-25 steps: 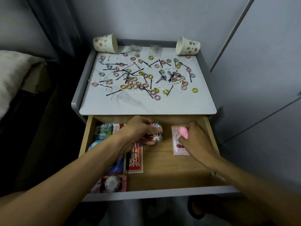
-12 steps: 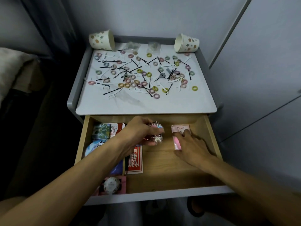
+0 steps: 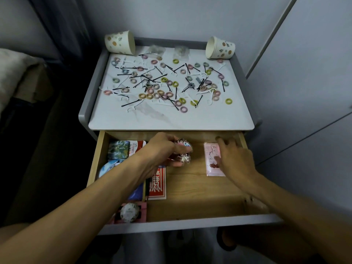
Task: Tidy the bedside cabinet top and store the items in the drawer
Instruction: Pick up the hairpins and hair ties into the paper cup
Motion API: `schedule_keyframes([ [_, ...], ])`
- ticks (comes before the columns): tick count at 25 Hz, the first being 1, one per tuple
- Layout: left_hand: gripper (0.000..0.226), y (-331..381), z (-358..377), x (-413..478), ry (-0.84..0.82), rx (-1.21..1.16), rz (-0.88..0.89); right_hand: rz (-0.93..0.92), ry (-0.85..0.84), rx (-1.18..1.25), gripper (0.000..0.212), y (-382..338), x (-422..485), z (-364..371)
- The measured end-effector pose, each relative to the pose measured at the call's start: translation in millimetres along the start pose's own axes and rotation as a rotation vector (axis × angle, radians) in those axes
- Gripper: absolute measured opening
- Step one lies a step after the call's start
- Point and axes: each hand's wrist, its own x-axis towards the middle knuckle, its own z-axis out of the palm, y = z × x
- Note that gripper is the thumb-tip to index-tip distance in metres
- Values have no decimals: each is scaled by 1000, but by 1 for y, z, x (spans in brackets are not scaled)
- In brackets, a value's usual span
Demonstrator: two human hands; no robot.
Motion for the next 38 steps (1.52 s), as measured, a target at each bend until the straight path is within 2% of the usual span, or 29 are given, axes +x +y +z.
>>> schedule_keyframes([
  [2, 28, -1, 0, 0, 2, -1, -12, -8, -19, -107, 54, 4, 5, 1],
  [7, 32, -2, -2, 1, 11, -14, -25, -97, -111, -289, 38, 4, 9, 8],
  [10, 33, -1, -4, 1, 8, -31, -32, -102, -128, -312, 50, 4, 8, 10],
  [13, 31, 1, -5, 1, 6, -44, -18, -107, -103, -242, 55, 1, 3, 4],
  [15, 30, 1, -5, 1, 6, -37, -14, -137, -105, -167, 67, -4, -4, -3],
  [18, 32, -1, -5, 1, 0, -17, -16, -116, -276, -142, 96, -16, -10, -5],
  [20, 33, -2, -5, 1, -1, -16, -19, -113, -317, -169, 100, -15, -8, 1],
  [25, 30, -3, -6, 2, 10, -14, -24, -148, -267, -129, 87, 0, -4, 13],
  [32, 32, -7, -6, 3, 34, -15, -20, -136, -190, -84, 90, -1, -3, -1],
  [35, 32, -10, -7, 4, 32, -20, -15, -112, -111, 31, 70, -3, 2, -19],
  [38, 17, -12, -5, 3, 43, -53, -28, -146, 5, 175, 37, -8, 5, -30],
])
